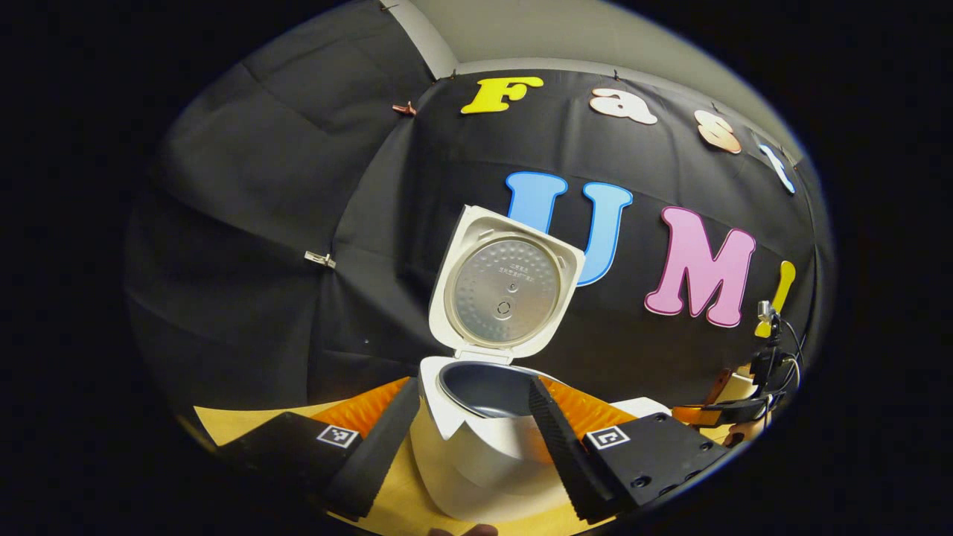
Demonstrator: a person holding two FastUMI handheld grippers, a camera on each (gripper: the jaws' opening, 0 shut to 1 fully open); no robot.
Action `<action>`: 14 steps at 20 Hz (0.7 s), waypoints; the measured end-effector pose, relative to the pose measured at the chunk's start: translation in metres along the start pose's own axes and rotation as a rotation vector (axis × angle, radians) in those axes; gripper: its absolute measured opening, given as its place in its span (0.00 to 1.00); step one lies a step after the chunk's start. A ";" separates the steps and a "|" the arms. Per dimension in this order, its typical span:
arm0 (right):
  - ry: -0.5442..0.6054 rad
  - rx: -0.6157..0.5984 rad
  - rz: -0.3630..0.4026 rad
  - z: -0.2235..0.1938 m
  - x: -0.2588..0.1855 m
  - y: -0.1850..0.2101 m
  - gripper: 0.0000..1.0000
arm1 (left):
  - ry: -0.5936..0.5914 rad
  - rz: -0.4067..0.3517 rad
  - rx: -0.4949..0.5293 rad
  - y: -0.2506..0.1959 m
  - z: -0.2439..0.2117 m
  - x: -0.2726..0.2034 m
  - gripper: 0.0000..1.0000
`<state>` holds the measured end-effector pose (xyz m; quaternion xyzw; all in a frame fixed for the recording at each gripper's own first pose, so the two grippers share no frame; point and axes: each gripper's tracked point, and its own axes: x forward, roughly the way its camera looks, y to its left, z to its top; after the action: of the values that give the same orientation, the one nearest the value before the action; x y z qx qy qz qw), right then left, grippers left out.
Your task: Close the left gripper, press the button to open the rice cooker; take a wooden spoon from the chopstick holder with the right hand, scoop a spoonful of rice and pour it into the rice cooker, then put the wooden spoon back into the chopstick holder.
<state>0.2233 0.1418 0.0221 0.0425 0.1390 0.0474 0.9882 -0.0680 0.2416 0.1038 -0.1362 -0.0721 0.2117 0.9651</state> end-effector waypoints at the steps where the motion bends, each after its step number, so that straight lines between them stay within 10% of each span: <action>1: 0.005 0.040 0.015 -0.001 0.000 0.004 0.22 | 0.000 -0.002 -0.002 0.000 0.000 0.000 0.95; 14: -0.056 0.657 -0.018 0.010 -0.005 -0.064 0.23 | -0.013 -0.008 -0.031 0.006 0.005 -0.002 0.95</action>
<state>0.2263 0.0767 0.0270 0.3590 0.1200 -0.0101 0.9255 -0.0732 0.2472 0.1066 -0.1496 -0.0823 0.2075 0.9632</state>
